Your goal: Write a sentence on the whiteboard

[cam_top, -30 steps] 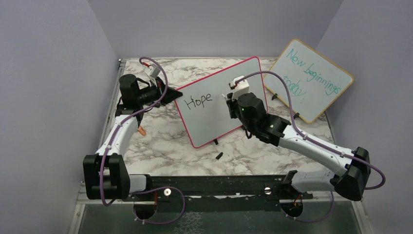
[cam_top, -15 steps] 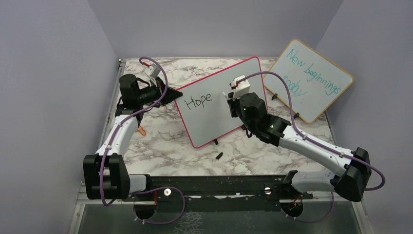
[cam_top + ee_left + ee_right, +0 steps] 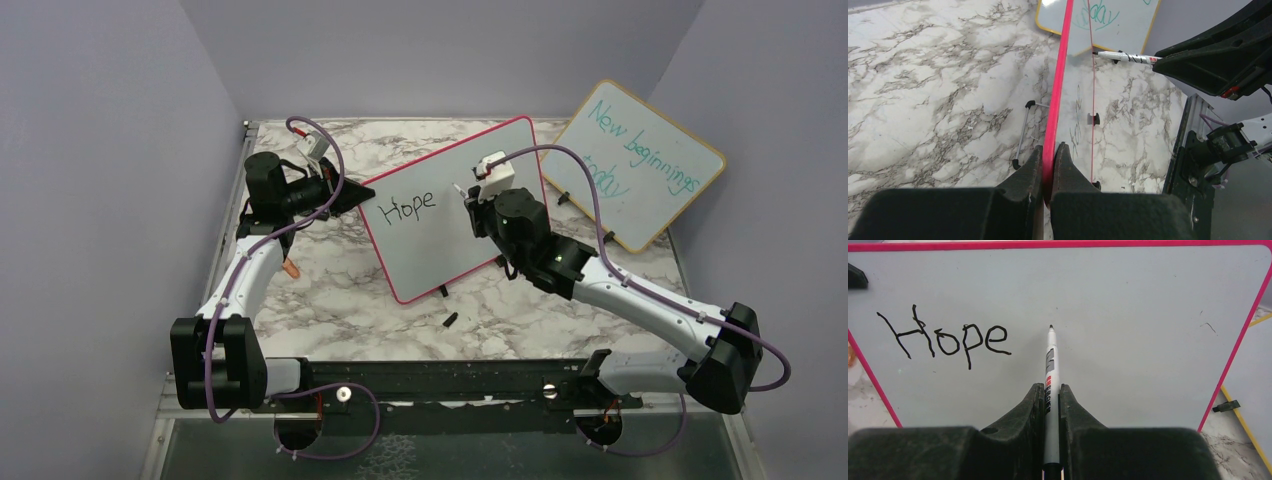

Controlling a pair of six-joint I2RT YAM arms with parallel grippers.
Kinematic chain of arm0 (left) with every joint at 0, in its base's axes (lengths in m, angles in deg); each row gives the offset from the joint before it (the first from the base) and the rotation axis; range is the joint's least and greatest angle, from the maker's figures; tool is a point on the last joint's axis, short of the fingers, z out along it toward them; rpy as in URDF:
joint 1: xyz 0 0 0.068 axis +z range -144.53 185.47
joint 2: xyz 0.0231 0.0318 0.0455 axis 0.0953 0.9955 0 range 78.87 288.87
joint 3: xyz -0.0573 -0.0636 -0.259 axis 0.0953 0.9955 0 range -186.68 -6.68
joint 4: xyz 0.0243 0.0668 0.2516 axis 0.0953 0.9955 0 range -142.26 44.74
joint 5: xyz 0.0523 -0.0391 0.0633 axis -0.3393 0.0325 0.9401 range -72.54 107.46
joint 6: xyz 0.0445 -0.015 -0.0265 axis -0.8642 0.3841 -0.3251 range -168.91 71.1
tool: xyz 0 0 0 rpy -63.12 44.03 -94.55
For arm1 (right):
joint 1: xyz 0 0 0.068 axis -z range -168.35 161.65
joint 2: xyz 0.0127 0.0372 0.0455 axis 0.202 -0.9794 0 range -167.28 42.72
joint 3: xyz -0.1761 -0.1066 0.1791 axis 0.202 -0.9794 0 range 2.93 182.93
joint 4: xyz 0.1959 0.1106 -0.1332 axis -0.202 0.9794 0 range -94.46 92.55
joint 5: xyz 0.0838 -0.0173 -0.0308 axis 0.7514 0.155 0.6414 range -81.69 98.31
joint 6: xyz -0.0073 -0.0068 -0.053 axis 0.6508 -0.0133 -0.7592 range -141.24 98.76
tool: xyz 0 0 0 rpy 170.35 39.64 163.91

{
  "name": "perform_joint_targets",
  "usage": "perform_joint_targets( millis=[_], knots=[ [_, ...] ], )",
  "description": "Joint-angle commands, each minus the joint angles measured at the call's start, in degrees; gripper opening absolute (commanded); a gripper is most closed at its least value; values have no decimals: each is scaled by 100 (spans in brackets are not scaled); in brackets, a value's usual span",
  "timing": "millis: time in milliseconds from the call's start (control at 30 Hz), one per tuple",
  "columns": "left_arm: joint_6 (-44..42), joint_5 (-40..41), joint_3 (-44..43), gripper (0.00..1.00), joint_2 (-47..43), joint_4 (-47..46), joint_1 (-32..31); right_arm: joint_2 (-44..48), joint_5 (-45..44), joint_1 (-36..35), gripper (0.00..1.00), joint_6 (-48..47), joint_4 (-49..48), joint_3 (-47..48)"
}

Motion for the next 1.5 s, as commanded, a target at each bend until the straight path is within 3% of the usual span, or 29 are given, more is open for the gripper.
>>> perform_joint_targets(
  millis=[0, 733, 1467],
  knots=[
    [-886, 342, 211, 0, 244, 639, -135, -87, 173, 58, 1, -81, -213, 70],
    [-911, 328, 203, 0, 245, 656, -135, -422, 290, 158, 1, 1, -494, 163],
    [-952, 368, 176, 0, 245, 711, -126, -16, 571, 174, 1, 186, 65, -45]
  ],
)
